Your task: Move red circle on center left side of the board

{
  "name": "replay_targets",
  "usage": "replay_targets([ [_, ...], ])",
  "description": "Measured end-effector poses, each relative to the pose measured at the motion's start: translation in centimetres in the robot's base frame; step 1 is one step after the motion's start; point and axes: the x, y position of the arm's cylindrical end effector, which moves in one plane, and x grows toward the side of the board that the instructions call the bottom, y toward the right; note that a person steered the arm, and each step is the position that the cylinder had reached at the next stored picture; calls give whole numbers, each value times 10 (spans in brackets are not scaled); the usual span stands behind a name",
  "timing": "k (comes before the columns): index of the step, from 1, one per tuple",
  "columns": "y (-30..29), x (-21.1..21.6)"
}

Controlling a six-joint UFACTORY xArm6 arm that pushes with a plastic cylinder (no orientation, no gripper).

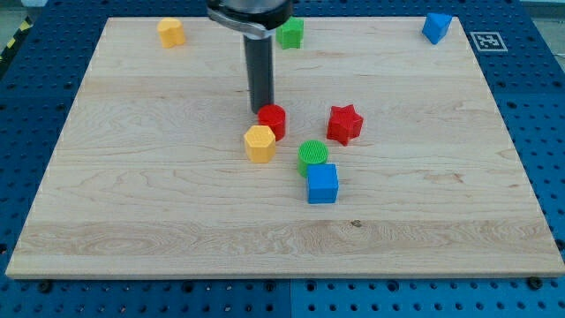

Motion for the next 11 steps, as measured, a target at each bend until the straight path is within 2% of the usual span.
replay_targets([
  [2,43,7],
  [3,45,32],
  [4,34,35],
  [5,-14,32],
  [8,-63,32],
  [10,-115,3],
  [11,-141,3],
])
